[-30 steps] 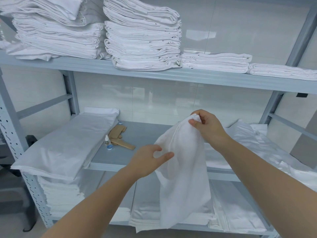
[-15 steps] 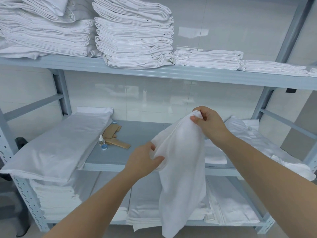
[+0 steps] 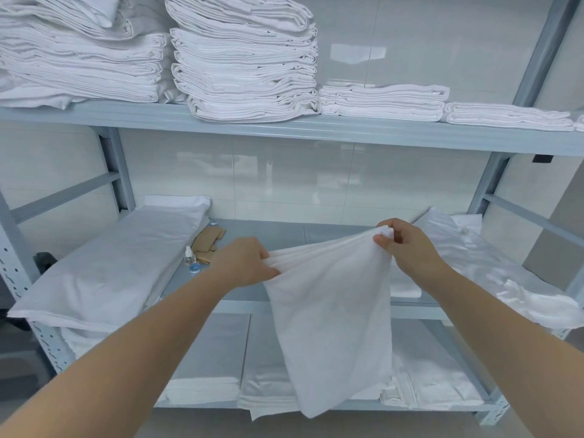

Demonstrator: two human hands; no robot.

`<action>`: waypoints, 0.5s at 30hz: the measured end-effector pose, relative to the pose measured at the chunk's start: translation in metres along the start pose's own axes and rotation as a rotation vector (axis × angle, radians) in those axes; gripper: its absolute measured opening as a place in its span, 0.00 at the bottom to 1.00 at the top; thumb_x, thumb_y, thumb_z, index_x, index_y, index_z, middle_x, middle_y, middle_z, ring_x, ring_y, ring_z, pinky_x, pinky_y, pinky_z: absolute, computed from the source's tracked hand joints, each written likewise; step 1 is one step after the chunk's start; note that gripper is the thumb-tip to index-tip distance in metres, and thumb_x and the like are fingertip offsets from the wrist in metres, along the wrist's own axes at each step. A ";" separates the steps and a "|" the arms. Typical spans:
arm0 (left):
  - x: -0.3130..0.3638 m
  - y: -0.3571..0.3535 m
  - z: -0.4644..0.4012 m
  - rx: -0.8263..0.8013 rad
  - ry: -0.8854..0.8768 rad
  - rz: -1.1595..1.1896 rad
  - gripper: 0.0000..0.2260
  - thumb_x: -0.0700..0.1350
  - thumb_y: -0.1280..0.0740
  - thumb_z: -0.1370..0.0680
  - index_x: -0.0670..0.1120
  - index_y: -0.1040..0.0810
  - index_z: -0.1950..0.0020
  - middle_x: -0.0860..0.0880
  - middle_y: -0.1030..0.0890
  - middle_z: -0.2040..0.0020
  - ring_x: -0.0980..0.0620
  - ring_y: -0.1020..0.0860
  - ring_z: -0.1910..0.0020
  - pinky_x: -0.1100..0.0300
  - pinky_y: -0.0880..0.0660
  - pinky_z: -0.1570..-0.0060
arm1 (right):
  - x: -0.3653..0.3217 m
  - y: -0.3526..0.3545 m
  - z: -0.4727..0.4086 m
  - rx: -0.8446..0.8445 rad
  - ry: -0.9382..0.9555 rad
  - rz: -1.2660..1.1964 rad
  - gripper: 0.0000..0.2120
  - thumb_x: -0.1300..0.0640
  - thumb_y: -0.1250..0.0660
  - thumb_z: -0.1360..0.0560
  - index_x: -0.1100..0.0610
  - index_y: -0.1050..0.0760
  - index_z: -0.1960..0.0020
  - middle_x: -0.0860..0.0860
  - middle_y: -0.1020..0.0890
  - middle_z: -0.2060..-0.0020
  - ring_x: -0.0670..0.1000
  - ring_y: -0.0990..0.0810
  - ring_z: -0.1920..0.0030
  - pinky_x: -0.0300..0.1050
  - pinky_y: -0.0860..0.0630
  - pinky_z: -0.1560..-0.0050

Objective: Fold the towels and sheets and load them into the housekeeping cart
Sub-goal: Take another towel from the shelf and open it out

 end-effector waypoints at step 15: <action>0.009 0.027 -0.020 -0.082 0.049 0.028 0.06 0.42 0.31 0.30 0.46 0.24 0.67 0.44 0.26 0.73 0.48 0.32 0.72 0.54 0.31 0.69 | 0.040 -0.026 0.004 0.113 -0.088 -0.148 0.05 0.61 0.31 0.26 0.55 0.26 0.58 0.52 0.23 0.62 0.51 0.28 0.62 0.44 0.31 0.59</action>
Point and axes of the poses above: each hand's wrist, its own z-axis away from the middle knuckle, its own y-axis out of the back of the hand, x = y × z, the point moved 2 cm from there along -z, towards the middle knuckle
